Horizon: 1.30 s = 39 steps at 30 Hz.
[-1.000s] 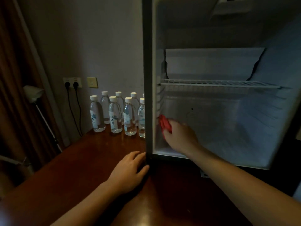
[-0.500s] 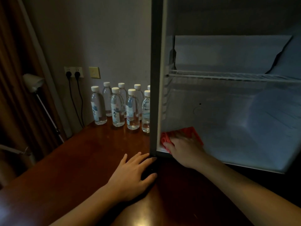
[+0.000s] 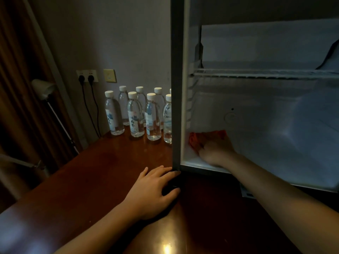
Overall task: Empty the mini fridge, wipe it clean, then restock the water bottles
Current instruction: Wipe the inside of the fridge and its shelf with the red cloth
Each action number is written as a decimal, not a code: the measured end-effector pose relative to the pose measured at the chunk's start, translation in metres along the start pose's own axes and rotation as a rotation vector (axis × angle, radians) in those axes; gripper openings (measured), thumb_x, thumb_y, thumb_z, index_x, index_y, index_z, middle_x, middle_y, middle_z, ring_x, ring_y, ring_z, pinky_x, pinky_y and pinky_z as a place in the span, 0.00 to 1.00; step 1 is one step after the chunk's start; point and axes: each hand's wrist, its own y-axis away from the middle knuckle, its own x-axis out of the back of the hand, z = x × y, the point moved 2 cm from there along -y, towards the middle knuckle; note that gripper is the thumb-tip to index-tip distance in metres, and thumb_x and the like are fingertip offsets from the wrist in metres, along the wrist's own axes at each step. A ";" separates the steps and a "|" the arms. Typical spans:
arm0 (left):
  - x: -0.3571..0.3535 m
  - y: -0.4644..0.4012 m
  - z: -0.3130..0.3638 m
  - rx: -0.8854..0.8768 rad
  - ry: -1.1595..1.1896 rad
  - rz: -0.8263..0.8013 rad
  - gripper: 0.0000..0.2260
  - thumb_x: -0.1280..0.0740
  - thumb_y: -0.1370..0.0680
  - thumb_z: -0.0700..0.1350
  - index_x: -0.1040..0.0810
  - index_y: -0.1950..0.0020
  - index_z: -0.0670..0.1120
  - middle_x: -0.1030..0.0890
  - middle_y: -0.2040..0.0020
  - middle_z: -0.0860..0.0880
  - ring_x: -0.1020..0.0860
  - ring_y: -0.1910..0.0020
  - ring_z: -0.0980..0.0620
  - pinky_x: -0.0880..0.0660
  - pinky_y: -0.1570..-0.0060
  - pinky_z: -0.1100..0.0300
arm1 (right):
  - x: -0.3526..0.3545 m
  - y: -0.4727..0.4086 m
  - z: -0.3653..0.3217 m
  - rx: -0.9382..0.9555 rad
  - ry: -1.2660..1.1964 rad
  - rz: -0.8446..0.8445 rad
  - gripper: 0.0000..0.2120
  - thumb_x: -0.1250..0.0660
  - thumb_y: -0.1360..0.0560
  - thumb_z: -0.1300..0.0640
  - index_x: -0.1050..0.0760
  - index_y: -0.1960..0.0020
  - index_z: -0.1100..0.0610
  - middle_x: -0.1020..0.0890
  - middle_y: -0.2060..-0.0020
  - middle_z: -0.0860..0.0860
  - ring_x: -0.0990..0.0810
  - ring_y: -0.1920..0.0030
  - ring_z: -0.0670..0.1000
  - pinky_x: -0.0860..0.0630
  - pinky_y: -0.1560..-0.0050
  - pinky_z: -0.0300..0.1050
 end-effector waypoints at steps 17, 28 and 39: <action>0.000 0.003 0.002 0.011 0.027 0.036 0.26 0.45 0.19 0.65 0.44 0.22 0.64 0.41 0.21 0.60 0.48 0.21 0.59 0.56 0.22 0.48 | 0.002 0.003 0.014 0.110 -0.048 -0.081 0.21 0.47 0.19 0.40 0.36 0.27 0.38 0.31 0.30 0.51 0.39 0.27 0.54 0.51 0.26 0.62; 0.001 0.001 0.000 0.013 0.032 0.050 0.26 0.45 0.20 0.66 0.42 0.22 0.64 0.40 0.23 0.62 0.45 0.23 0.60 0.54 0.22 0.49 | -0.007 -0.027 0.017 -0.013 -0.032 -0.084 0.24 0.53 0.18 0.41 0.44 0.23 0.43 0.46 0.21 0.49 0.47 0.22 0.54 0.49 0.25 0.58; 0.001 0.006 0.004 0.010 0.021 0.083 0.26 0.45 0.19 0.65 0.43 0.22 0.63 0.39 0.23 0.60 0.43 0.23 0.60 0.53 0.23 0.53 | -0.007 0.005 0.019 0.179 -0.263 0.207 0.21 0.34 0.24 0.55 0.25 0.33 0.44 0.23 0.35 0.50 0.23 0.38 0.56 0.27 0.38 0.53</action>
